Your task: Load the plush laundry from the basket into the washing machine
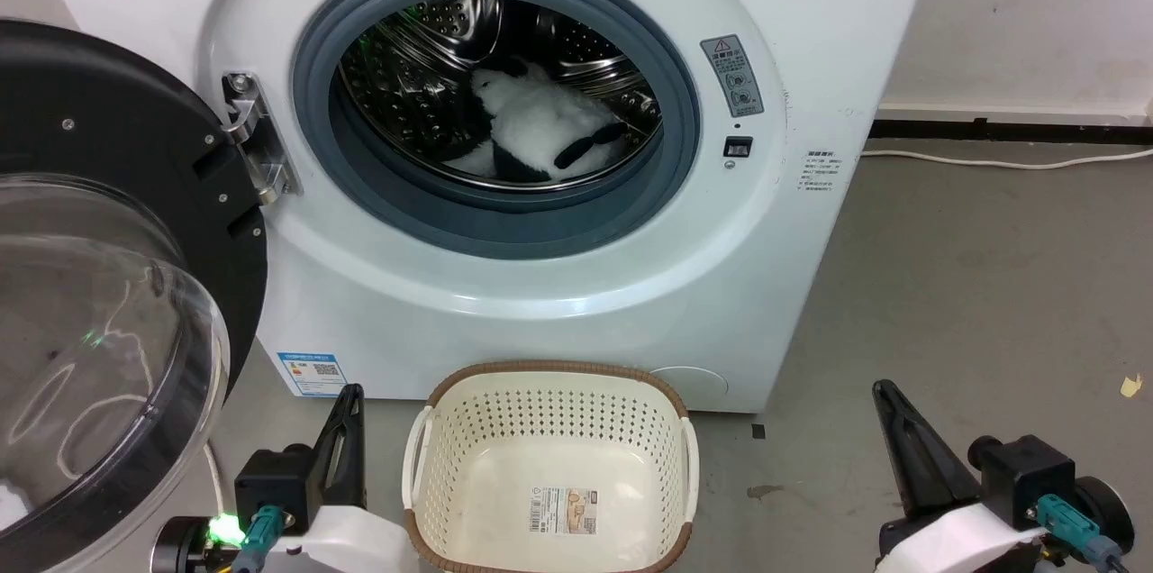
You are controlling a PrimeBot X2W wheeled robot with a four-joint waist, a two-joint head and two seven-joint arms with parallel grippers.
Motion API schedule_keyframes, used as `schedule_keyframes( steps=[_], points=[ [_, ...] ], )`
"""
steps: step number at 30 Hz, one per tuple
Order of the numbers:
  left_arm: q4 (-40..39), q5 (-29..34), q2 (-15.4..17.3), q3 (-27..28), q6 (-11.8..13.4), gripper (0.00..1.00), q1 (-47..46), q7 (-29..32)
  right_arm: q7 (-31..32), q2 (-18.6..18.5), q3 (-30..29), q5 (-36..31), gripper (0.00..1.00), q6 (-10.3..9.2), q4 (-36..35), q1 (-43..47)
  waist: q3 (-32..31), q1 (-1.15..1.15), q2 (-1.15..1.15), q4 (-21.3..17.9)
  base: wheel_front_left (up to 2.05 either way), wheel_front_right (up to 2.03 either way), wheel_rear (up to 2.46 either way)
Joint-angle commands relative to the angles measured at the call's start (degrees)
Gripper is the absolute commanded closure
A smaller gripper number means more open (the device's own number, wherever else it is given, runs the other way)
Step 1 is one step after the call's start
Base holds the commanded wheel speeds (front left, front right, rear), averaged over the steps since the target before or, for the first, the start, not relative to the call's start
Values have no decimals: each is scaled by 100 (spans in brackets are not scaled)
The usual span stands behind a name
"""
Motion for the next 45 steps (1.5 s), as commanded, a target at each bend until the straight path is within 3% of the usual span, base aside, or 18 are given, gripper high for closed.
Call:
schedule_keyframes(
  steps=[1,45],
  points=[
    [-43,52,-4,25,-20,100,-76,57,38,-3,-24,-45,100,-3,-32,-67,0,0,0,0,0,0,0],
    [-216,375,-7,114,-35,100,-113,444,428,-5,-103,-247,100,-4,-64,-191,-7,0,0,1,0,0,0]
  ],
)
